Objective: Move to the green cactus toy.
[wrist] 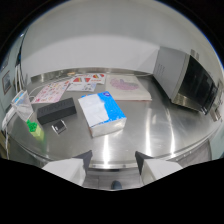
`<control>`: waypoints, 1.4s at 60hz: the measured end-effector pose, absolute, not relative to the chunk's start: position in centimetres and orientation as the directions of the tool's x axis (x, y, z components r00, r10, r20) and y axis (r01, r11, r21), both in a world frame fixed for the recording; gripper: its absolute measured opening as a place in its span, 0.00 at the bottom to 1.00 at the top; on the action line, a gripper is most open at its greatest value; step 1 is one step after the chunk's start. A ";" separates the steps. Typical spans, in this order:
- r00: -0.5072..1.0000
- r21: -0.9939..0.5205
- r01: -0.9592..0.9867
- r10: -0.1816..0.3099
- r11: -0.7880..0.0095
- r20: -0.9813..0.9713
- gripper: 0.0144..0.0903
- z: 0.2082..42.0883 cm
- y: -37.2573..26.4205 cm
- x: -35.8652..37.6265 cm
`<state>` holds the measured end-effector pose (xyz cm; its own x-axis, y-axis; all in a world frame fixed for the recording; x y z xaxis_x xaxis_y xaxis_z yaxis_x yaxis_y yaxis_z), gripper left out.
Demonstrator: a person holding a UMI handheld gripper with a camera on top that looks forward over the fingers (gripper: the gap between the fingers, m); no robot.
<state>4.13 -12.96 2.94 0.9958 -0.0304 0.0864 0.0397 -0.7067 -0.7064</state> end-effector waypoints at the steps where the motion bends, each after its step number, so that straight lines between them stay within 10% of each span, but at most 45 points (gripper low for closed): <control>1: 0.996 -0.705 0.040 -0.027 -0.708 0.083 0.92 2.9 -13.0 3.9; 36: 0.991 -0.691 0.075 0.129 -0.719 -0.026 0.92 2.4 -14.1 -12.8; 84: 0.991 -0.668 0.096 0.136 -0.738 -0.008 0.92 0.6 -11.1 -22.2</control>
<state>-22.22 -11.09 0.64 0.9907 0.1359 -0.0076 0.0961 -0.7382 -0.6678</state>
